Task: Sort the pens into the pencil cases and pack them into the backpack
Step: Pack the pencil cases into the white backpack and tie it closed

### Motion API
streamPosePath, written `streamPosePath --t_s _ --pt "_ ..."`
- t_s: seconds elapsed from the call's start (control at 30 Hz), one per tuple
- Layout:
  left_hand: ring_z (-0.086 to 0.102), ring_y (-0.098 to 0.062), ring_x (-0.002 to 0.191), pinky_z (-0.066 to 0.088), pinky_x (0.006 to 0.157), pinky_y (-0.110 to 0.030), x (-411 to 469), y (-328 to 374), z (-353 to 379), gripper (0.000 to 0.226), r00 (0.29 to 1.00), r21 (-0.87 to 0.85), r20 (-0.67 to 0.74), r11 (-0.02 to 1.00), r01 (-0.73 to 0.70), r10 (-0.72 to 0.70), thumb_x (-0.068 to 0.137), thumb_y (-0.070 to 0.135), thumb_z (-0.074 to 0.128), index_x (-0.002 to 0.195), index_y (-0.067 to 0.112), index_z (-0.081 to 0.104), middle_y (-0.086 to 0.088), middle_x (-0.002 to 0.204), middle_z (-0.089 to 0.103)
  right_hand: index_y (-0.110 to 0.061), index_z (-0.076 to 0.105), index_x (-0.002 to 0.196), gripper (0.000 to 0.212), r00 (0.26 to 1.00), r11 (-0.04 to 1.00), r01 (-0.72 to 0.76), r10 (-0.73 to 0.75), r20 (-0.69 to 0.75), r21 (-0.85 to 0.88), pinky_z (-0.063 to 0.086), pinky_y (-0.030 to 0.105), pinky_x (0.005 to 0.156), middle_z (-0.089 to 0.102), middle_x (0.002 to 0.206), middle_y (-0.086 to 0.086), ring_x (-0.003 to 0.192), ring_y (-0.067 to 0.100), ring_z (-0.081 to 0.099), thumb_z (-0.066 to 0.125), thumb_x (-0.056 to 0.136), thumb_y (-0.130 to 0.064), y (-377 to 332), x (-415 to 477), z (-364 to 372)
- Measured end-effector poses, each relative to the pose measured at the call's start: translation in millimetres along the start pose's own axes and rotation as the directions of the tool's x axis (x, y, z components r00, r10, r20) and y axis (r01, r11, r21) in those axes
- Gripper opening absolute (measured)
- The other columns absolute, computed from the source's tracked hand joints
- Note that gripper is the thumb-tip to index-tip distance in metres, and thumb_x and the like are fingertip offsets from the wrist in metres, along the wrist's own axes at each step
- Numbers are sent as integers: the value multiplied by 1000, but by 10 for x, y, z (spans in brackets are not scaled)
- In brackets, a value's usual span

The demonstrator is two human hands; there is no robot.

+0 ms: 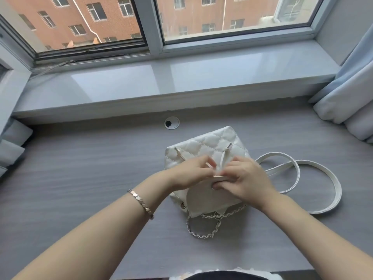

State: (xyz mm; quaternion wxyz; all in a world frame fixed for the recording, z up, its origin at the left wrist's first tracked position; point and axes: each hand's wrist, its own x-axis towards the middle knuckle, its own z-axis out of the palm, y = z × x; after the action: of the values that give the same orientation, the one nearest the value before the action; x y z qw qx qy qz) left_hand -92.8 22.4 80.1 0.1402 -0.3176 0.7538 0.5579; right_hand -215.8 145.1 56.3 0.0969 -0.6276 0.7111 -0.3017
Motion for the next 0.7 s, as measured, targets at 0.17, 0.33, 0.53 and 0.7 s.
streamPosePath --t_s 0.17,0.33,0.53,0.7 --pt "60 -10 106 47 93 -29 -6 -79 1 37 999 40 38 999 3 -5 77 32 70 109 24 52 8 107 67 -19 74 67 21 962 929 -266 238 134 258 31 14 60 45 52 -18 64 0 46 79 58 -37 114 127 67" --pt "57 -11 94 45 80 -24 47 -48 38 29 998 92 -18 994 -62 64 85 13 61 110 21 50 6 98 64 -29 75 78 20 935 834 -351 337 113 425 38 10 68 49 73 -9 74 0 50 84 62 -20 177 108 130" --pt "46 -17 83 37 64 -25 116 -84 193 28 980 32 -191 998 -45 51 85 6 60 97 17 37 4 82 53 -19 71 78 23 951 924 -223 277 -141 312 38 11 77 54 81 1 81 3 49 73 66 -37 196 -2 249" --pt "44 -16 77 36 61 -24 182 -69 189 35 975 -43 -220 999 13 -22 84 2 60 94 14 29 5 74 45 -28 70 95 22 930 995 -41 5 -366 -90 39 36 83 49 106 0 97 21 50 58 81 -39 92 -320 384"
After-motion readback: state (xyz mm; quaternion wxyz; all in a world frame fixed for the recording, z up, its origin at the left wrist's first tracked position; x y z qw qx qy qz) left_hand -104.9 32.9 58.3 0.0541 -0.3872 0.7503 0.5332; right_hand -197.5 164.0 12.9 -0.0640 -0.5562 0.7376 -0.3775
